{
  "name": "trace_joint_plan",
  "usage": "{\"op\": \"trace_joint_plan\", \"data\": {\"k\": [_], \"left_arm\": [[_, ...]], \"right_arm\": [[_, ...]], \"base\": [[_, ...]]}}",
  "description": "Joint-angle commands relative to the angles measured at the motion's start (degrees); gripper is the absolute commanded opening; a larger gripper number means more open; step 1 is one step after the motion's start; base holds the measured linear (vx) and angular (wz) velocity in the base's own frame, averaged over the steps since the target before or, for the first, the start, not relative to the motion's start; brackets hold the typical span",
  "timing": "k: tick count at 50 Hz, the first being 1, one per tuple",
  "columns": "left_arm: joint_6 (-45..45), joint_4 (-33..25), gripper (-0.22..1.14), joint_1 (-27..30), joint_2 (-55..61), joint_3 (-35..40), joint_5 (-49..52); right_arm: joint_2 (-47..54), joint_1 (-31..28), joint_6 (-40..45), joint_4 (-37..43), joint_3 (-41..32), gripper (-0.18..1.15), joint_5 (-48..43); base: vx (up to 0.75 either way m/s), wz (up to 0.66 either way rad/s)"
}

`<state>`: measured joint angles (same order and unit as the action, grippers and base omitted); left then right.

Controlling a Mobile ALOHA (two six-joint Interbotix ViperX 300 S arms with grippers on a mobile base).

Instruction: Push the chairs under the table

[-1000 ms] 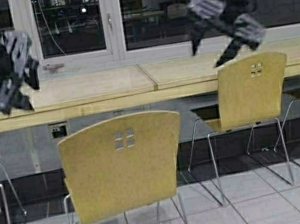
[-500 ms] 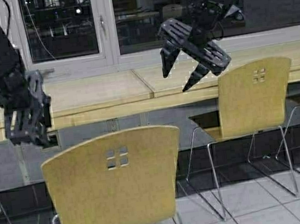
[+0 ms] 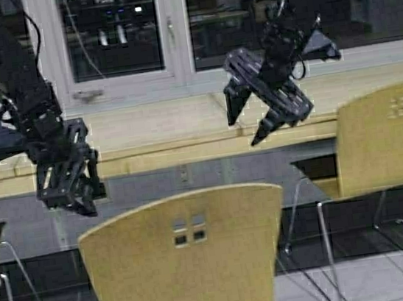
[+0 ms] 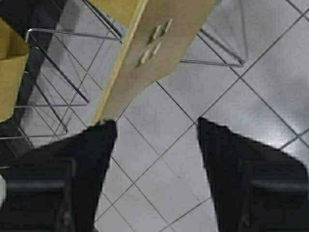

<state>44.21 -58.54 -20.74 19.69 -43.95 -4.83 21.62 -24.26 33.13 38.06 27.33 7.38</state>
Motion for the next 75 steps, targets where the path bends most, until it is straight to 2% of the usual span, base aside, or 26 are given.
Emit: {"op": "trace_joint_plan", "data": {"k": [1,10,34,52,75], "left_arm": [[0.1,-1.3,0.84,-0.7,-0.9,1.4,0.4],[-0.1,-3.6,0.84,-2.0,0.5,2.1,1.7],[-0.2,-3.9,0.84,-3.4,3.3,4.0,3.3],[-0.2,-3.9,0.84,-3.5,9.8,8.4,4.0],[-0.2,-3.9,0.84,-3.5,19.8,18.1,4.4]], "right_arm": [[-0.7,0.1,0.5,1.3,-0.5,0.88,-0.2],[0.2,0.1,0.7,2.9,0.4,0.88,-0.2],[6.9,0.2,0.6,4.4,-0.6,0.88,0.3],[13.4,0.4,0.6,4.5,-6.9,0.88,1.8],[24.1,1.9,0.6,4.5,-16.1,0.88,4.1]], "base": [[0.18,0.14],[0.17,0.12],[0.12,0.0],[0.05,-0.01],[0.0,0.0]]}}
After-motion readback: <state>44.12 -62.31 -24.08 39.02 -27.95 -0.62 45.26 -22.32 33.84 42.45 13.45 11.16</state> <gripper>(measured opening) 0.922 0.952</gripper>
